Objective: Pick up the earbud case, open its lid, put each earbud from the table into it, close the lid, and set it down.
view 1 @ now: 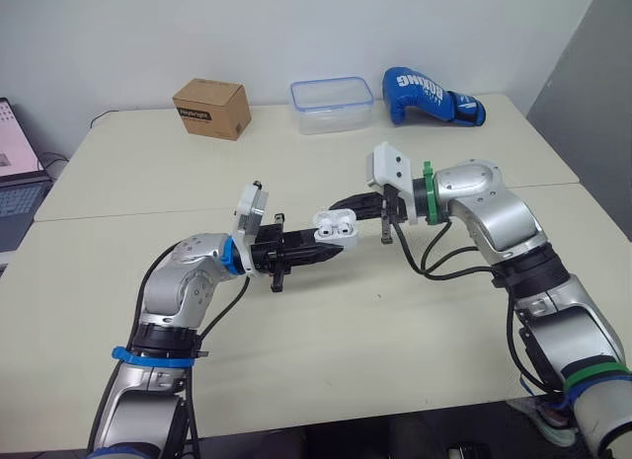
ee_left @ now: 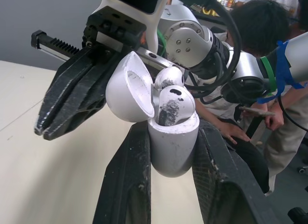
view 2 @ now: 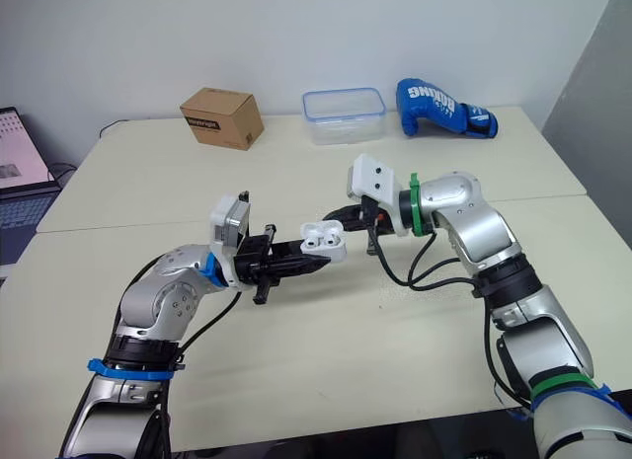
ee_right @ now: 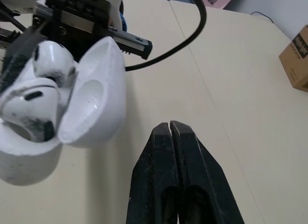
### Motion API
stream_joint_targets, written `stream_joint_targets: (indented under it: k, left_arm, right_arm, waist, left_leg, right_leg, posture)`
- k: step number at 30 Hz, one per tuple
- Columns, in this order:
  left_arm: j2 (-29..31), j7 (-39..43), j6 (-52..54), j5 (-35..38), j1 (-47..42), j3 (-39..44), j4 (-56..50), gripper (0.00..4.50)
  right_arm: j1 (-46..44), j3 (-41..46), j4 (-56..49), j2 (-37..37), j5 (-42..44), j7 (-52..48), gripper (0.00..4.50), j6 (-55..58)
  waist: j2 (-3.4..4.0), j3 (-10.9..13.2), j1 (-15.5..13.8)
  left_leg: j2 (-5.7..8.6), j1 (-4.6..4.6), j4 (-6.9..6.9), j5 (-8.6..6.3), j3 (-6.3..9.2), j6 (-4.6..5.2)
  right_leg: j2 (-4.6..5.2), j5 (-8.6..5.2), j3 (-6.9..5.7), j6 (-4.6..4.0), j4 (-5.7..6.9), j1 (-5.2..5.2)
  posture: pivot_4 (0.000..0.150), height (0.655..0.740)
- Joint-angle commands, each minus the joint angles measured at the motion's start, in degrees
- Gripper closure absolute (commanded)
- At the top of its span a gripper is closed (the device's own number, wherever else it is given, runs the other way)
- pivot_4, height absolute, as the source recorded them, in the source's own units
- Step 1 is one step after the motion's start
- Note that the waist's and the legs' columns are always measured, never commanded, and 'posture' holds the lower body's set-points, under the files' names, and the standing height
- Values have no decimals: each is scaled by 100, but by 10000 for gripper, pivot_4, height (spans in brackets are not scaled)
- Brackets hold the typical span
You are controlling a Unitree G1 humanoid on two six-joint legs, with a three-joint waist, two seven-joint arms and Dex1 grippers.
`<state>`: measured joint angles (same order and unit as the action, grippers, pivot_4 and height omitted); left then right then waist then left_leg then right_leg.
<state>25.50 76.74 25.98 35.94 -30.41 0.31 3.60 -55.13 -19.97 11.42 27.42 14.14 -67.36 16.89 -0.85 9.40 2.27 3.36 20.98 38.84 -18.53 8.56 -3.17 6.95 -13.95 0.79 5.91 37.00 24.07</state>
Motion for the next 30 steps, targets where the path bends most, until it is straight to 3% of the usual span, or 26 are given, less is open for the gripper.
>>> stream_joint_targets:
  k: [1, 30]
  left_arm:
    - [68, -31, 56, 103, -22, 30, -210, 37473]
    - [37, -282, 262, 128, -128, 153, -87, 37473]
  right_arm:
    - [-151, 188, -360, 12, 55, -175, 44663, -33]
    - [508, 351, -1894, 466, 149, -446, 44663, 345]
  waist:
    - [0, 0, -1]
    - [0, 0, -33]
  left_leg:
    - [0, 0, 0, 0, 0, 0]
    - [1, 0, 0, 0, -1, 0]
  right_leg:
    - [0, 0, 0, 0, 0, 0]
    - [1, 0, 1, 0, 1, 0]
  posture:
    - [1500, 7307]
    - [1500, 7307]
